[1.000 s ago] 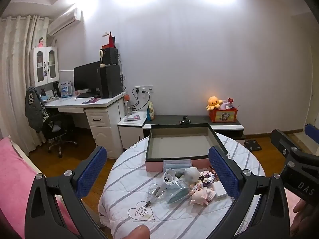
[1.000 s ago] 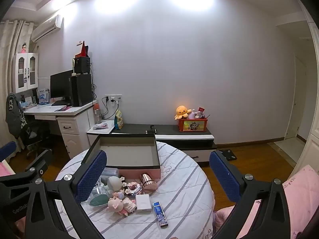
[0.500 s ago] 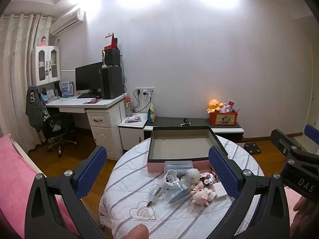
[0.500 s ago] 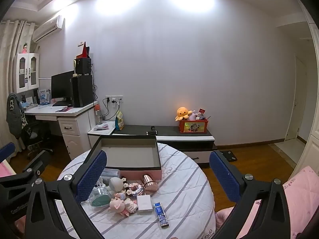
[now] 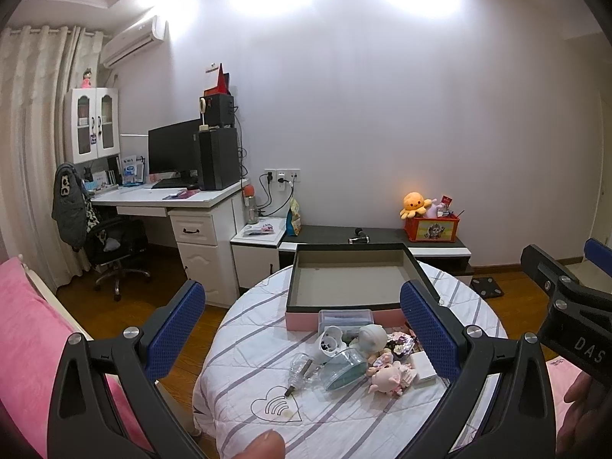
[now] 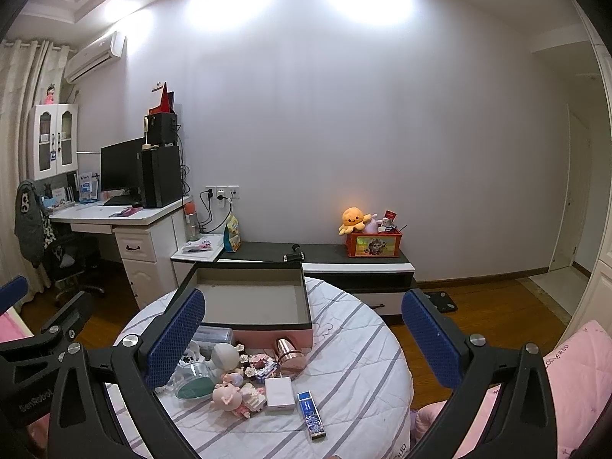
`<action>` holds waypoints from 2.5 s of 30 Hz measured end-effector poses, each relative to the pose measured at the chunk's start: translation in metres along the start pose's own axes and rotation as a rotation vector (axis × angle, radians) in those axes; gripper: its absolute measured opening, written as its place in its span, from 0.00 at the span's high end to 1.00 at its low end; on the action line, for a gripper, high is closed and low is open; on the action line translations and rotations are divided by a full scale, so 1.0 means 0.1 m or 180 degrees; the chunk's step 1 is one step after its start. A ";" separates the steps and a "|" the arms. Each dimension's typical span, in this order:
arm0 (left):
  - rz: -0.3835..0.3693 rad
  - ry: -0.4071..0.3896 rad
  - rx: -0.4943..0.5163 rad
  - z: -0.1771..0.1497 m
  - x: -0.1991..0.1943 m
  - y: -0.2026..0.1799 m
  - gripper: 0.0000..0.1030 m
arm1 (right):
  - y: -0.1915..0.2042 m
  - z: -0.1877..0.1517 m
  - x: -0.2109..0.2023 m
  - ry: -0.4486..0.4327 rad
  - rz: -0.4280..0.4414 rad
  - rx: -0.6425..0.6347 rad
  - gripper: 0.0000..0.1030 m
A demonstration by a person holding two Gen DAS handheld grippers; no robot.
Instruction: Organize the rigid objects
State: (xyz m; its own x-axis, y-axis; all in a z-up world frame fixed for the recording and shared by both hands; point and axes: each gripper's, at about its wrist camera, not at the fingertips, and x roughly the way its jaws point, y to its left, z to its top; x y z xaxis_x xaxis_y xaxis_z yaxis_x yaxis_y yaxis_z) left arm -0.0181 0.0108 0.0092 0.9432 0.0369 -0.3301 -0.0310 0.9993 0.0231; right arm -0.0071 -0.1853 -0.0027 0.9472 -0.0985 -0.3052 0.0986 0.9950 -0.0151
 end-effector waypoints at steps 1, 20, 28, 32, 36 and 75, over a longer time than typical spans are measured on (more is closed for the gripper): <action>0.0001 -0.0002 0.0001 -0.01 0.00 0.00 0.00 | 0.00 -0.01 0.00 0.0001 0.0007 0.0001 0.00; 0.0005 0.0019 -0.0014 0.00 0.03 0.02 0.00 | 0.04 0.02 0.08 0.0019 0.0046 -0.0044 0.00; 0.0000 0.0027 -0.0013 0.02 0.02 0.01 0.00 | 0.05 0.03 0.05 0.0008 0.0050 -0.0041 0.00; 0.0005 0.0025 -0.0015 0.01 0.03 0.01 0.00 | 0.04 0.02 0.04 0.0003 0.0047 -0.0050 0.00; 0.0004 0.0021 -0.0015 0.00 0.03 0.01 0.00 | 0.05 0.00 0.04 0.0001 0.0045 -0.0045 0.00; 0.0099 0.1003 -0.0035 -0.80 1.09 0.12 0.00 | 0.01 -0.71 0.98 0.0937 0.0109 -0.0115 0.00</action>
State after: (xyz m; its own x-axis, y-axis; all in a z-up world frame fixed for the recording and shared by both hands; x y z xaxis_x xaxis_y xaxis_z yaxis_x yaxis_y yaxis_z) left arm 0.0577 0.0272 -0.1015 0.7930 0.0676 -0.6055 -0.0636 0.9976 0.0281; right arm 0.0648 -0.1926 -0.0999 0.8199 -0.0612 -0.5692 0.0521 0.9981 -0.0322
